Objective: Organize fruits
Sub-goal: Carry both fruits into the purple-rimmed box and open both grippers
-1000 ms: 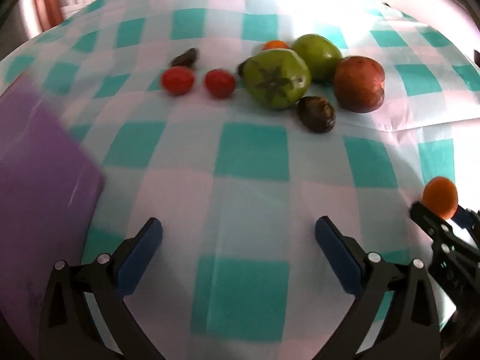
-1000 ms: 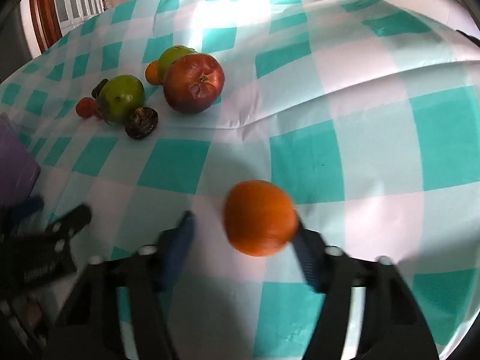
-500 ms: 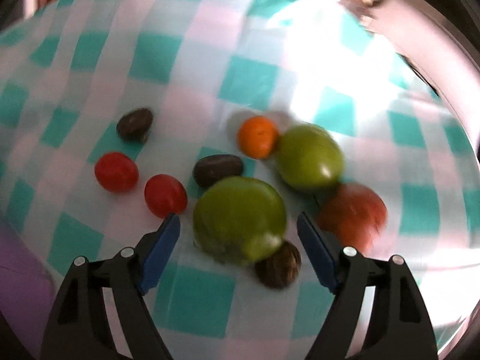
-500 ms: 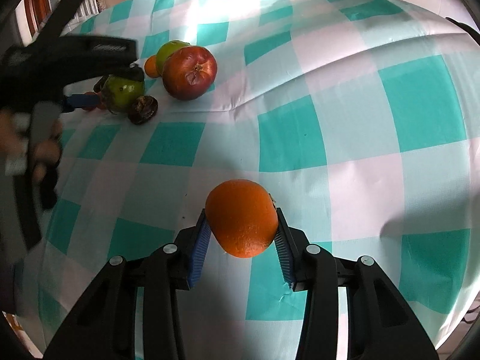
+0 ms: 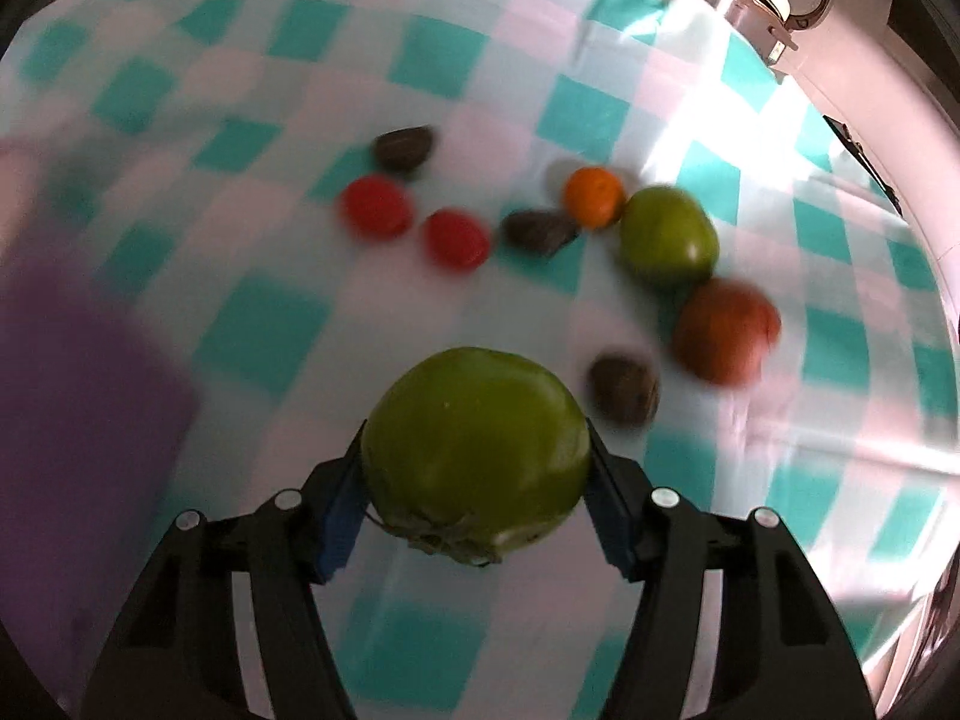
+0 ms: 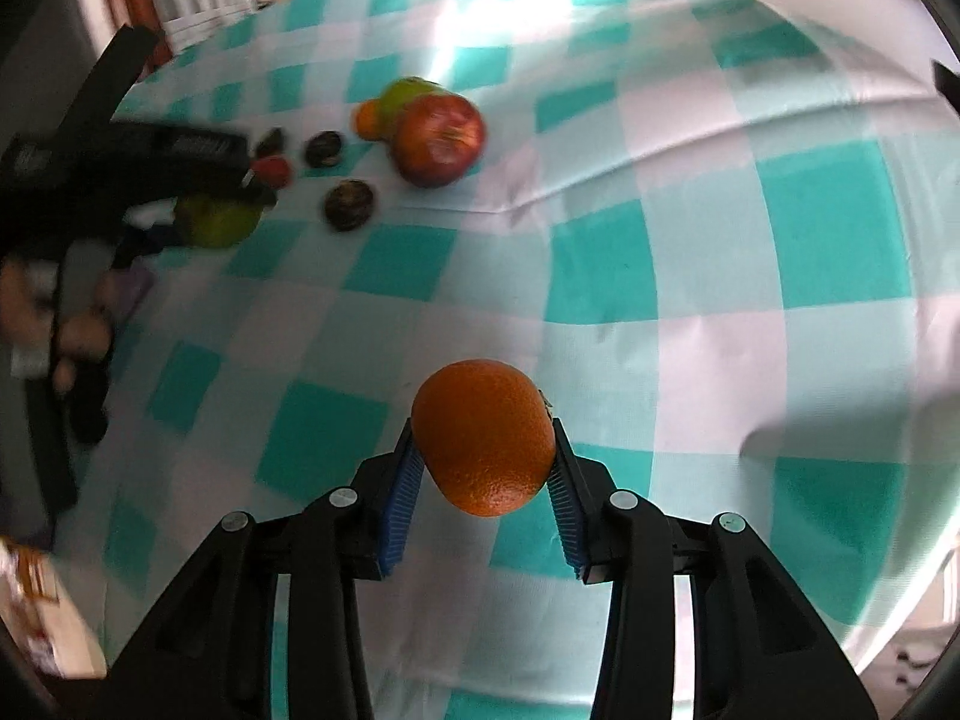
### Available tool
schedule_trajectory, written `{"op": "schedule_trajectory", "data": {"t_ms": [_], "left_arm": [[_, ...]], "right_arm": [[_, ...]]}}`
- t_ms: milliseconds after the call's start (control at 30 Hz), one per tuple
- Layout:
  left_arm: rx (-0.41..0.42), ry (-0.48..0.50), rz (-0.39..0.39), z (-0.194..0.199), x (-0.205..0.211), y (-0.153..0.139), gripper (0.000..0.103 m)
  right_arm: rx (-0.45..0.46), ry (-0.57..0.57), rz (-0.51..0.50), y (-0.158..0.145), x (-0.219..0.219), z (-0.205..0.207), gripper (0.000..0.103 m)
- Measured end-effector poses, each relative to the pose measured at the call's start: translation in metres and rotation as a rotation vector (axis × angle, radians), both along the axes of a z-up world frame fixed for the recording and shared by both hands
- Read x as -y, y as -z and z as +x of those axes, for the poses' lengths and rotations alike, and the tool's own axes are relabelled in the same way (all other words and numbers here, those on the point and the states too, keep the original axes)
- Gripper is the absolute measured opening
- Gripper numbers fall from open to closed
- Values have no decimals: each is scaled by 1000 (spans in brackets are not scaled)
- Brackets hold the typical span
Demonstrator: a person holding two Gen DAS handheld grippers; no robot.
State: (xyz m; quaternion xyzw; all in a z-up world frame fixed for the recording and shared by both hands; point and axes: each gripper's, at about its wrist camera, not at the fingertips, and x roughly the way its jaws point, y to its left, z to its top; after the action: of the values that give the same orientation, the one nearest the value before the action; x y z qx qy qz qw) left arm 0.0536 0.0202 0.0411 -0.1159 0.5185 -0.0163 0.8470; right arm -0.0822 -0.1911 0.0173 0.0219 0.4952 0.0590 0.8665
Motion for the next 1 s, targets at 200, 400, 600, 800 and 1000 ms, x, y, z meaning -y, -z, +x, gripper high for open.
{"op": "schedule_trajectory", "data": {"t_ms": [200, 400, 600, 800, 1000], "left_arm": [[-23, -2, 56, -94, -9, -22, 64], [93, 95, 94, -178, -24, -82, 64], [184, -65, 52, -196, -87, -142, 64], [117, -211, 146, -185, -171, -144, 64], [4, -250, 176, -171, -249, -111, 64]], "right_arm": [[-15, -103, 54, -14, 5, -31, 40], [37, -174, 100, -40, -12, -39, 40], [158, -365, 144, -105, -68, -30, 40], [208, -560, 134, -155, -160, -6, 40], [134, -684, 87, -157, -277, 28, 41]]}}
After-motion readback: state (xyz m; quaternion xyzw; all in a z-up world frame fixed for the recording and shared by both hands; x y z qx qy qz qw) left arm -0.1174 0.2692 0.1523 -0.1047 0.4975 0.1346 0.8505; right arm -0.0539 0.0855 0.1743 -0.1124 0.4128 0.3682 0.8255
